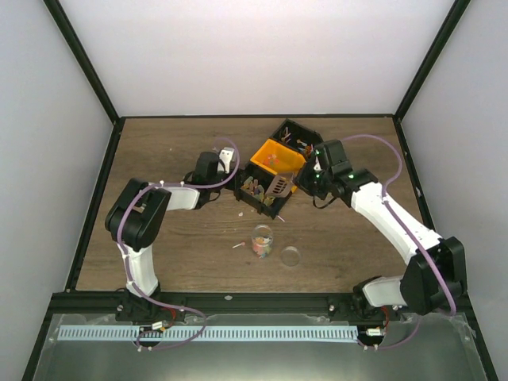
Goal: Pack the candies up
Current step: Scoop the fake candies from the storage box.
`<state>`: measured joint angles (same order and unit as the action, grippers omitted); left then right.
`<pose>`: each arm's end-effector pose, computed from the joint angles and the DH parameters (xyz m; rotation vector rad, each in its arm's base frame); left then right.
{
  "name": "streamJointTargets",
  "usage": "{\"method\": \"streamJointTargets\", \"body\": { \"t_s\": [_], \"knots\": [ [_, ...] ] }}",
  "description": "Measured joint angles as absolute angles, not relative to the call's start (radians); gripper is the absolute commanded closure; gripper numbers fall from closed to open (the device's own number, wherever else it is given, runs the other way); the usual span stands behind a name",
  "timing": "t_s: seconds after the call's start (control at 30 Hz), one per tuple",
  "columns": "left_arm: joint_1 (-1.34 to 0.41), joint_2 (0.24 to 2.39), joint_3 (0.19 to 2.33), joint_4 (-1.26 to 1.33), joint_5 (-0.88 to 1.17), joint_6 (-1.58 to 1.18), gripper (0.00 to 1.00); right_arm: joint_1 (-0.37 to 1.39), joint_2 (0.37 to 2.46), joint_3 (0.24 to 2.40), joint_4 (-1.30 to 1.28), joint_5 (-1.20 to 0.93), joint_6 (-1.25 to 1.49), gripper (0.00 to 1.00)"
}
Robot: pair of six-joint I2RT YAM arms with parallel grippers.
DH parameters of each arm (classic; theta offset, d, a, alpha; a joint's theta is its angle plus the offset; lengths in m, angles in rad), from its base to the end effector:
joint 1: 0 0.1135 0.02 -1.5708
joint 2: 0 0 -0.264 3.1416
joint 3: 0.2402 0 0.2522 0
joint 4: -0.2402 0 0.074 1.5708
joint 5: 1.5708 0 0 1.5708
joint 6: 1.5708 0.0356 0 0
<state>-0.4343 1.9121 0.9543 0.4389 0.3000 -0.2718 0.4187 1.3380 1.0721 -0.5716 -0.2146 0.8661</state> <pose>0.3513 -0.1746 0.1429 0.3612 2.1200 -0.7338 0.2564 0.1224 0.2831 0.4646 2.5193 0.8096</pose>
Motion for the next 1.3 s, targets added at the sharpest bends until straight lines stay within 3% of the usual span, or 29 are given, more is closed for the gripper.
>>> {"method": "streamJointTargets", "body": {
  "t_s": [0.43,0.73,1.3],
  "knots": [
    [-0.434,1.912,0.963,0.429,0.307,-0.248,0.56,0.468,1.393,1.124,-0.609,-0.137,0.892,0.99],
    [-0.434,1.912,0.963,0.425,0.305,-0.230,0.56,0.531,1.521,1.309,-0.719,-0.047,0.906,0.99],
    [-0.434,1.912,0.963,0.424,0.303,-0.228,0.56,0.565,1.442,1.294,-0.817,-0.040,0.994,0.99]
  ]
}}
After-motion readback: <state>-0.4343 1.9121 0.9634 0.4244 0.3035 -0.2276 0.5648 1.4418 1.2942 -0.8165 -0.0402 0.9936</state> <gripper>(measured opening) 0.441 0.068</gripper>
